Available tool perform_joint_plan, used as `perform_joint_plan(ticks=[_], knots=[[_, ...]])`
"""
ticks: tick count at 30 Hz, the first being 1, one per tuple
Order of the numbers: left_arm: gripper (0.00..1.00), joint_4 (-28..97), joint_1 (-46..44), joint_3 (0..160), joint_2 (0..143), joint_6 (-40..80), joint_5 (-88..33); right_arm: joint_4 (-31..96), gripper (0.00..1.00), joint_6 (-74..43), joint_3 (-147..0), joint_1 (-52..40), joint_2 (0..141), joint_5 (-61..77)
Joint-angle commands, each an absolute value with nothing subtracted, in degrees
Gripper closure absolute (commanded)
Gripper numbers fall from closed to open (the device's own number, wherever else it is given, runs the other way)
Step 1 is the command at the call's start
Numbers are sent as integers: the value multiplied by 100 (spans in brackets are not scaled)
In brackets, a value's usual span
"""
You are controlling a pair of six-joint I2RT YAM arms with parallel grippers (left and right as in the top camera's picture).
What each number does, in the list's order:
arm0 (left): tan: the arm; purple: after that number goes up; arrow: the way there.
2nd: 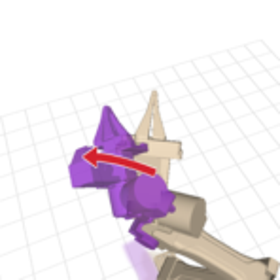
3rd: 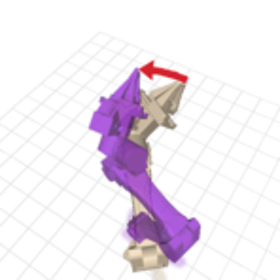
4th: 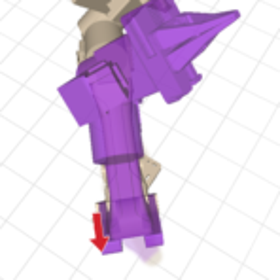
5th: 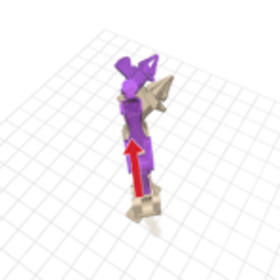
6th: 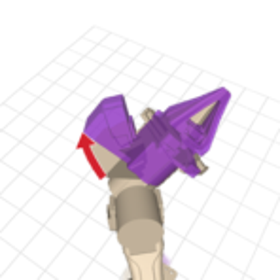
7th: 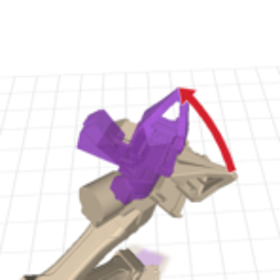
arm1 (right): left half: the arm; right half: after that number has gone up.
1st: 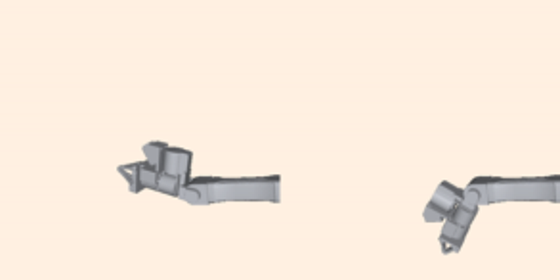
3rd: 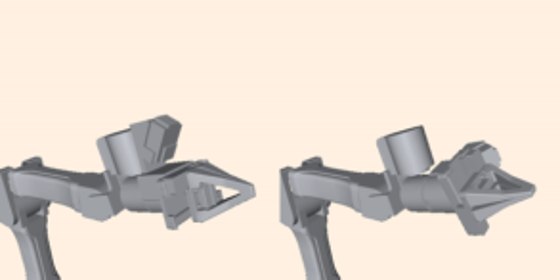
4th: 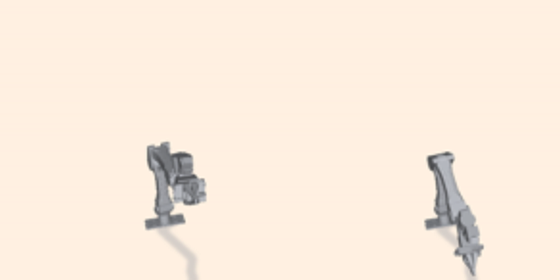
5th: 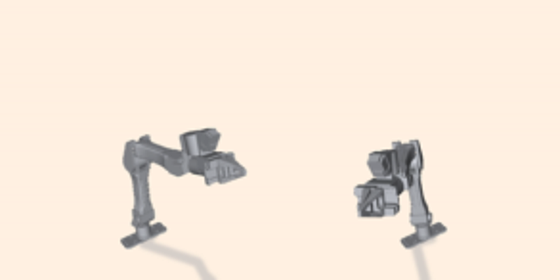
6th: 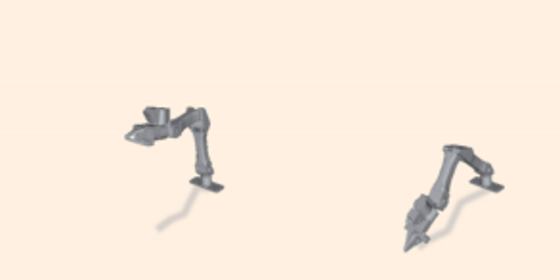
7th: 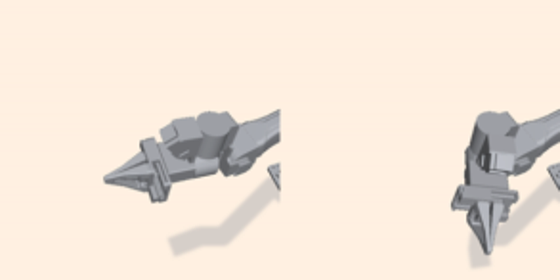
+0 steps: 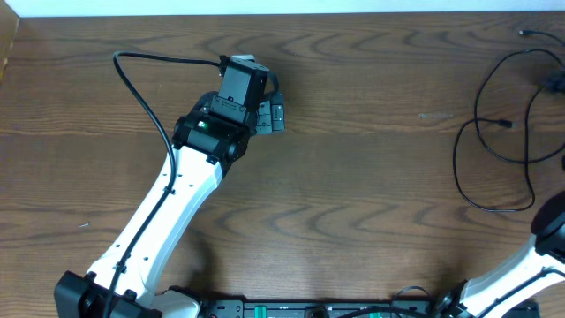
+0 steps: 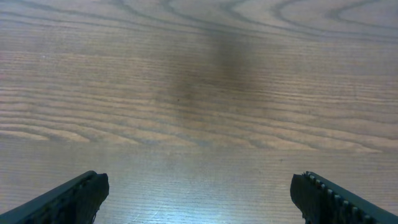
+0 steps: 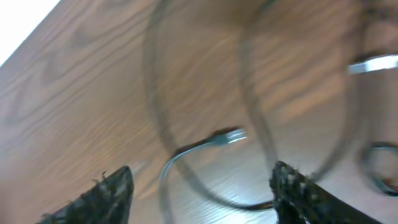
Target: Untangle cables
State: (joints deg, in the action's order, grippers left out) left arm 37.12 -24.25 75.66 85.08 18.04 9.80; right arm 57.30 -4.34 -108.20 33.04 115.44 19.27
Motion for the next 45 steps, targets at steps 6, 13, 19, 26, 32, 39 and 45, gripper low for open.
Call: perform_joint_plan(ticks=[6,13,19,26,32,39,45], knots=[[0,3730,-2412,7599,8573,1831,1055,6512,23,401,-10903,1900,10044,2591],[0,3730,-2412,7599,8573,1831,1055,7032,1,392,-10903,650,8912,2290],[0,3730,-2412,7599,8573,1833,1055,7376,1,392,-10903,-58,8315,2261],[0,3730,-2412,7599,8573,1831,1055,7649,1,390,-10903,-183,8088,2265],[0,3730,-2412,7599,8573,1831,1055,7653,1,454,-10901,-185,8088,2263],[0,3730,-2412,7599,8573,1831,1055,7620,1,657,-10794,-296,8106,2255],[0,3730,-2412,7599,8573,1831,1055,6370,1,738,-9605,-338,7636,1970]])
